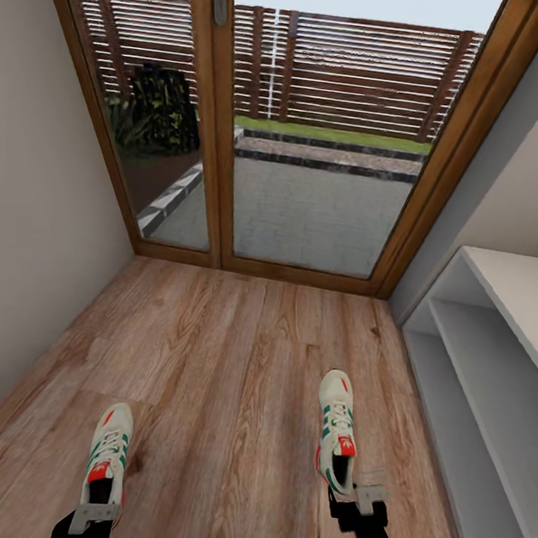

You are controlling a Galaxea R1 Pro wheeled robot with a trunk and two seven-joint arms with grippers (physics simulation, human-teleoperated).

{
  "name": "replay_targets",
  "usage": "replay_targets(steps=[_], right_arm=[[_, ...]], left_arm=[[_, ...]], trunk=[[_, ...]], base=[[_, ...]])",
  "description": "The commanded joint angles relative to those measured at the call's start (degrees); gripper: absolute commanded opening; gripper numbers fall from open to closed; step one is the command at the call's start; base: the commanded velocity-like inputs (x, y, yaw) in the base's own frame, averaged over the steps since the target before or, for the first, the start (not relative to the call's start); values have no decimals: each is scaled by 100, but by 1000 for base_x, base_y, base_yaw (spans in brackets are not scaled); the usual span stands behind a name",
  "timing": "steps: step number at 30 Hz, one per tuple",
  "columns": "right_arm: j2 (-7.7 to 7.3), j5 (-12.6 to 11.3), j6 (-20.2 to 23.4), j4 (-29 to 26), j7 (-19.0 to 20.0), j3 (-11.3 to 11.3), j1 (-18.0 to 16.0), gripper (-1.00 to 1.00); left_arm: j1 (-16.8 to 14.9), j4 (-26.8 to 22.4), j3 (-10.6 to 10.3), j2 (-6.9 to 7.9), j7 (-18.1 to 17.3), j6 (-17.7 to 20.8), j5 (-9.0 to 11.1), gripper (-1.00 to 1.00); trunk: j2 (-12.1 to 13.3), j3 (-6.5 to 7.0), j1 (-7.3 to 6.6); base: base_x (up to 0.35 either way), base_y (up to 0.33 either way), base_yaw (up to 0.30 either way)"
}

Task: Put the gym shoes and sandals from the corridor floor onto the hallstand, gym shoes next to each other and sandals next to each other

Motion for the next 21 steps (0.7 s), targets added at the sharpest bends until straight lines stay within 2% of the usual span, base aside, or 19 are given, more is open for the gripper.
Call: replay_targets(steps=[1,4,9,21], right_arm=[[-10,11,-214,242,-53,-69,-2,-100],[-67,16,-604,717,-238,-91,6,-100],[-148,15,-846,1401,-359,-98,12,-100],[-130,24,-853,1521,-370,-91,13,-100]], left_arm=[[17,4,49,-2,-4,-27,-61,-100],[87,-1,57,2,-4,-34,-58,-100],[135,-4,48,-2,-3,-37,-57,-100],[141,18,27,-30,23,-42,-55,-100]], trunk=[[40,24,-23],[161,105,-89],[321,221,-177],[321,329,-177]], base=[[0,0,-77],[0,0,-77],[0,0,-74],[0,0,-13]])
